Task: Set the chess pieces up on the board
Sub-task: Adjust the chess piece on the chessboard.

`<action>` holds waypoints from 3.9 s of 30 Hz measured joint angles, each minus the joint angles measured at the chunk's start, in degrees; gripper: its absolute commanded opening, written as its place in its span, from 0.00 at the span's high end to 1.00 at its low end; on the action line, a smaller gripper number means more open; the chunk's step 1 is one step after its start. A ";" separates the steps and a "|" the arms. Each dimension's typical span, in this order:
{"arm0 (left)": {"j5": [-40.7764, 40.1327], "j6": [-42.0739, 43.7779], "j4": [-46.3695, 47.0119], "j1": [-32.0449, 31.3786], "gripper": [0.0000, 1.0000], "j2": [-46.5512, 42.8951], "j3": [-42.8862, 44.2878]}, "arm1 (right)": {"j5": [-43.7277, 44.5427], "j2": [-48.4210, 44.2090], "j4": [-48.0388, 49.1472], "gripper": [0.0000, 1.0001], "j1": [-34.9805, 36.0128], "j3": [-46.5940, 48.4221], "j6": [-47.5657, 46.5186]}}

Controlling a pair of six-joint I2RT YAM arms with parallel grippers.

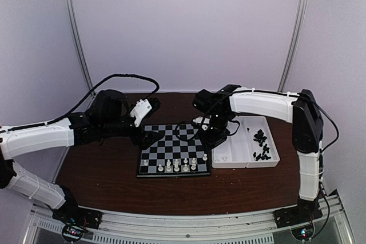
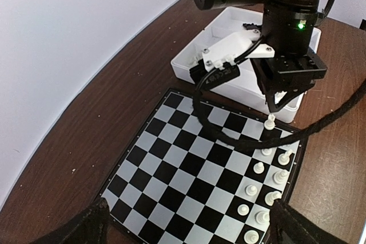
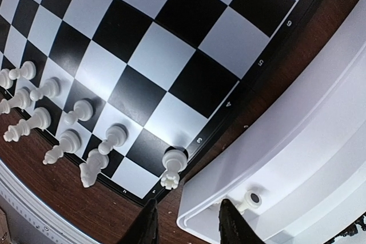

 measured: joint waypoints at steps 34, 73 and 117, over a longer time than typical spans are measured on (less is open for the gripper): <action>-0.02 -0.22 -0.31 0.00 0.02 0.00 0.00 | -1.01 3.23 1.79 0.75 1.16 0.39 0.04; -0.02 -0.44 -0.44 0.00 0.02 0.00 0.00 | -1.16 4.07 1.81 0.86 1.73 -0.02 0.02; 0.04 -0.72 -0.48 0.00 0.02 0.00 0.00 | -1.20 0.81 3.91 0.87 7.15 -5.25 3.21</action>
